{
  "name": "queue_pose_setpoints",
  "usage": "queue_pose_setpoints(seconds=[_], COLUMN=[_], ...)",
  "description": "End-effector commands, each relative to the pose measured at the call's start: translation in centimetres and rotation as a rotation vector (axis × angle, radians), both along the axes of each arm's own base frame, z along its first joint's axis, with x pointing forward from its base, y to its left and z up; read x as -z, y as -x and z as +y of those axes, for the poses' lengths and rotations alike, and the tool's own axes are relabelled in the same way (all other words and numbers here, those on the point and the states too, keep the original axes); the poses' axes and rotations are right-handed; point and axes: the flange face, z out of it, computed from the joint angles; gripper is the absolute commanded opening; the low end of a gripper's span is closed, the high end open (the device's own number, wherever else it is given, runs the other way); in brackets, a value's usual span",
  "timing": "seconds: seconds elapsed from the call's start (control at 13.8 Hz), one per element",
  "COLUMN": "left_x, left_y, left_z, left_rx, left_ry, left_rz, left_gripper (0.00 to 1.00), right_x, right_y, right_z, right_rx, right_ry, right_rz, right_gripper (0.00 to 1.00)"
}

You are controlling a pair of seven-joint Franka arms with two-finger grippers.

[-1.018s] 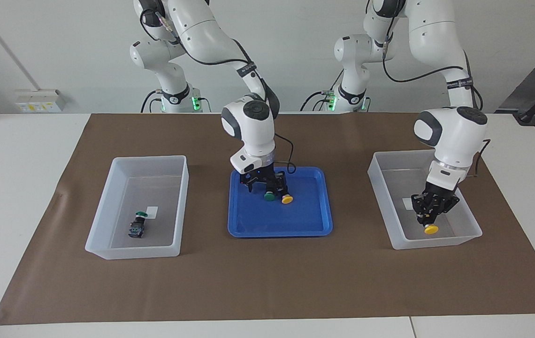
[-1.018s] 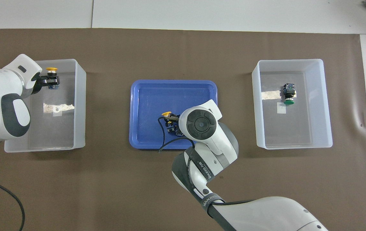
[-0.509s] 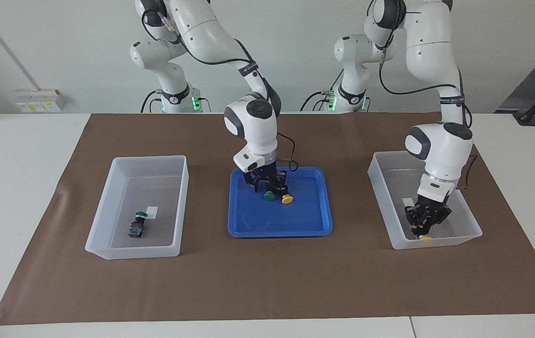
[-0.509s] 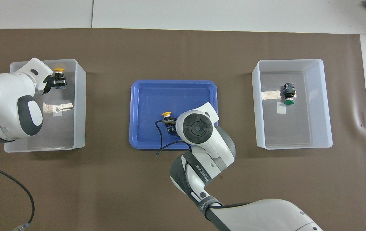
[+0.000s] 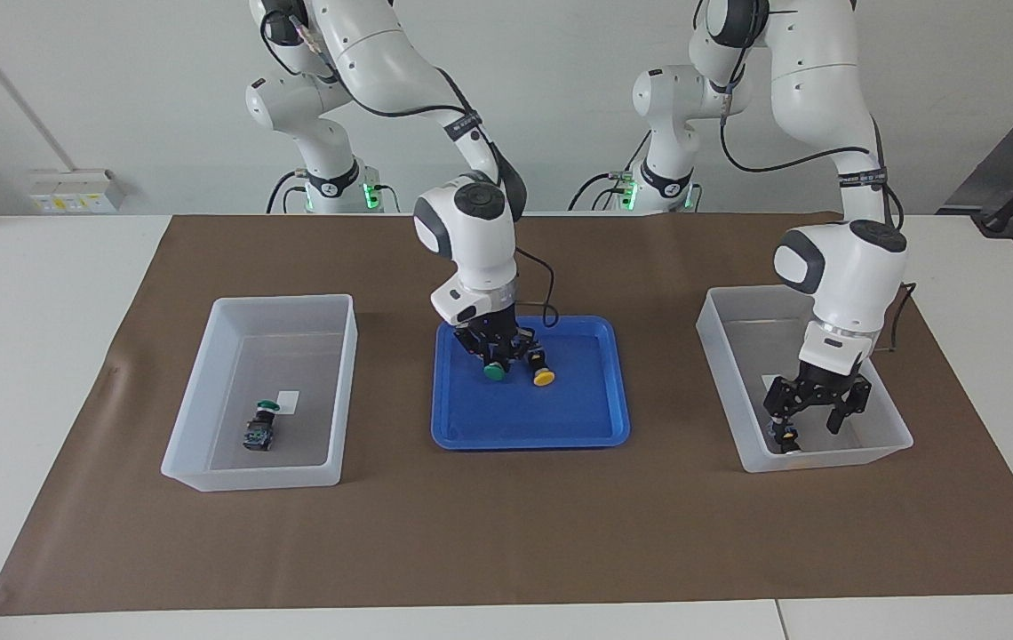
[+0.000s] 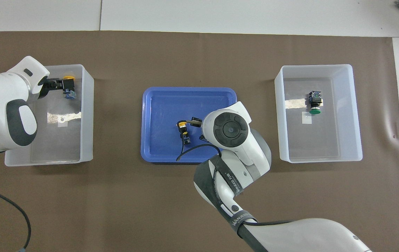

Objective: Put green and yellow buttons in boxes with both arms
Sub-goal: 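Drop the green button in the right box while the left gripper reaches the tray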

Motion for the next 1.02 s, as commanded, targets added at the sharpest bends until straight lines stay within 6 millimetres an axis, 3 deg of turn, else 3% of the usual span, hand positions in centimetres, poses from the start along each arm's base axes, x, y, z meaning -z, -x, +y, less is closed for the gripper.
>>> queue_pose_setpoints(seconds=[0.0, 0.15, 0.29, 0.44, 0.58, 0.73, 0.95], left_x=[-4.7, -6.2, -6.2, -6.1, -5.9, -4.7, -2.2], left_y=[2.2, 2.9, 3.2, 3.6, 4.5, 6.0, 8.9], left_z=[-0.4, -2.9, -6.9, -10.4, -14.1, -19.8, -27.5], left_rx=[0.026, 0.061, 0.048, 0.023, 0.006, -0.062, -0.166], left_ry=[0.028, 0.038, 0.061, 0.087, 0.112, 0.157, 0.212], left_rz=[0.062, 0.093, 0.104, 0.112, 0.128, 0.171, 0.224], left_gripper=[1.00, 1.00, 1.00, 1.00, 1.00, 1.00, 1.00], right_x=[-7.1, -10.1, -11.7, -11.5, -10.0, -7.1, -2.0], right_y=[-2.1, -3.8, -4.7, -5.4, -5.1, -4.0, -1.9], right_z=[-7.1, -12.5, -18.3, -24.1, -28.5, -31.8, -33.7], right_rx=[-0.065, -0.138, -0.199, -0.286, -0.352, -0.368, -0.365], right_ry=[0.041, 0.076, 0.101, 0.126, 0.141, 0.125, 0.065], right_rz=[-0.008, 0.005, 0.010, 0.034, 0.059, 0.084, 0.105], right_gripper=[0.00, 0.00, 0.00, 0.00, 0.00, 0.00, 0.00])
